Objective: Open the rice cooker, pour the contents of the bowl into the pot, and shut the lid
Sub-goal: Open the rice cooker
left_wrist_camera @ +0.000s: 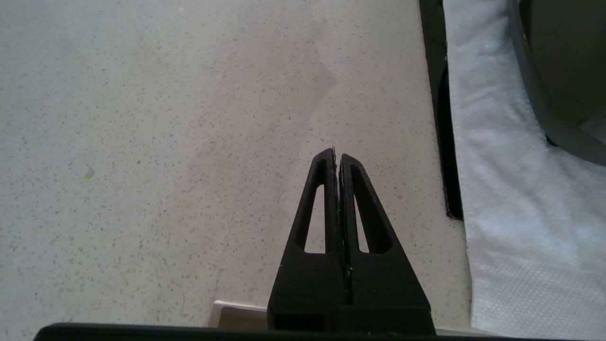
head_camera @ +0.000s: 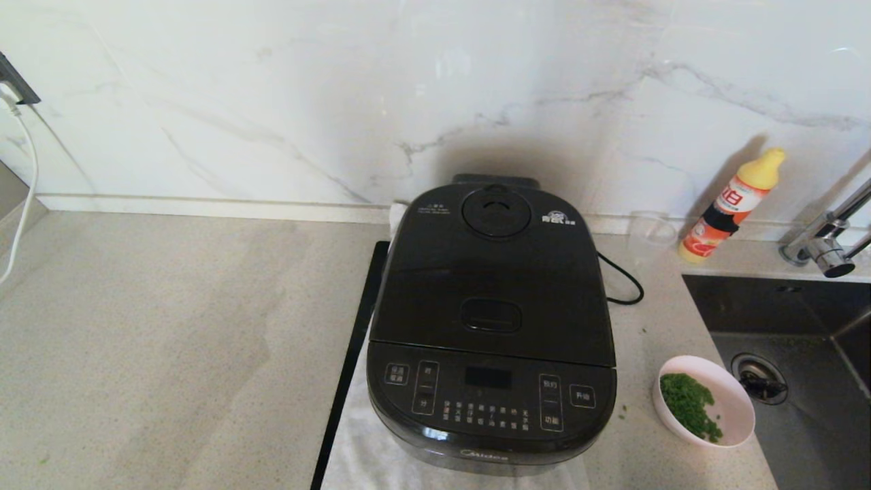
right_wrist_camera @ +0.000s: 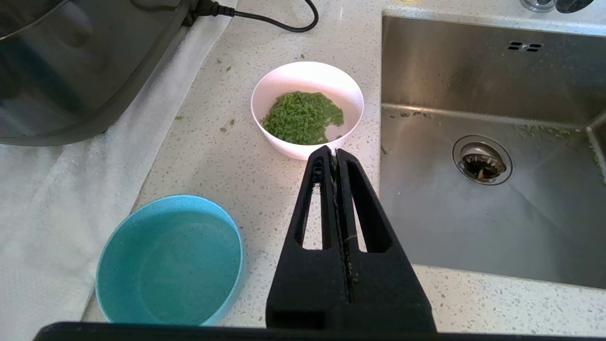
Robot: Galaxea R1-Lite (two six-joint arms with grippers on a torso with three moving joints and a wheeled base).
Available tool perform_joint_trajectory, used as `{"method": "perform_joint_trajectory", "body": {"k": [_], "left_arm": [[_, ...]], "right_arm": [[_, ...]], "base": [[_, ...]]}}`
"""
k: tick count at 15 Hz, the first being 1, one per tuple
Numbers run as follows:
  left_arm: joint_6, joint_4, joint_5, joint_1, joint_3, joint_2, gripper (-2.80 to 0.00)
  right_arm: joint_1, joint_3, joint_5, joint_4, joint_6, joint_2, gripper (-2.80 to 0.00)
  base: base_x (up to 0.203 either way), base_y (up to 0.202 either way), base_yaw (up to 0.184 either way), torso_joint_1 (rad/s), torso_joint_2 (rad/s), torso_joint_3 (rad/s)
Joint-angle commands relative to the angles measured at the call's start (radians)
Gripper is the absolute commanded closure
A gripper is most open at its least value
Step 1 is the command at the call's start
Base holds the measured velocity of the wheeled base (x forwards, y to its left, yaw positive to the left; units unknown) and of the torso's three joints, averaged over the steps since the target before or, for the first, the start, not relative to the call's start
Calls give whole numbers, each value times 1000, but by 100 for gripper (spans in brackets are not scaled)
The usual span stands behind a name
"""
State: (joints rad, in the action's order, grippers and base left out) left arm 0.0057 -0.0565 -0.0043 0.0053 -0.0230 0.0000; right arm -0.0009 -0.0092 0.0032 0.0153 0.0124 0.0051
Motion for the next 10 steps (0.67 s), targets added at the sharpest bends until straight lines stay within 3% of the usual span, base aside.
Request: {"method": "perform_joint_trajectory", "body": {"k": [1, 8, 10], "left_arm": [[-1, 0, 0, 1, 0, 2, 0], [26, -14, -1, 1, -19, 15, 0], [29, -12, -23, 1, -131, 110, 0]], "right_arm": [[-1, 3, 0, -5, 0, -4, 0], [-1, 3, 0, -5, 0, -4, 0], [-1, 3, 0, -5, 0, -4, 0]], "base": [[0, 0, 0, 0, 0, 0], [0, 0, 0, 0, 0, 0], [0, 0, 0, 0, 0, 0]]}}
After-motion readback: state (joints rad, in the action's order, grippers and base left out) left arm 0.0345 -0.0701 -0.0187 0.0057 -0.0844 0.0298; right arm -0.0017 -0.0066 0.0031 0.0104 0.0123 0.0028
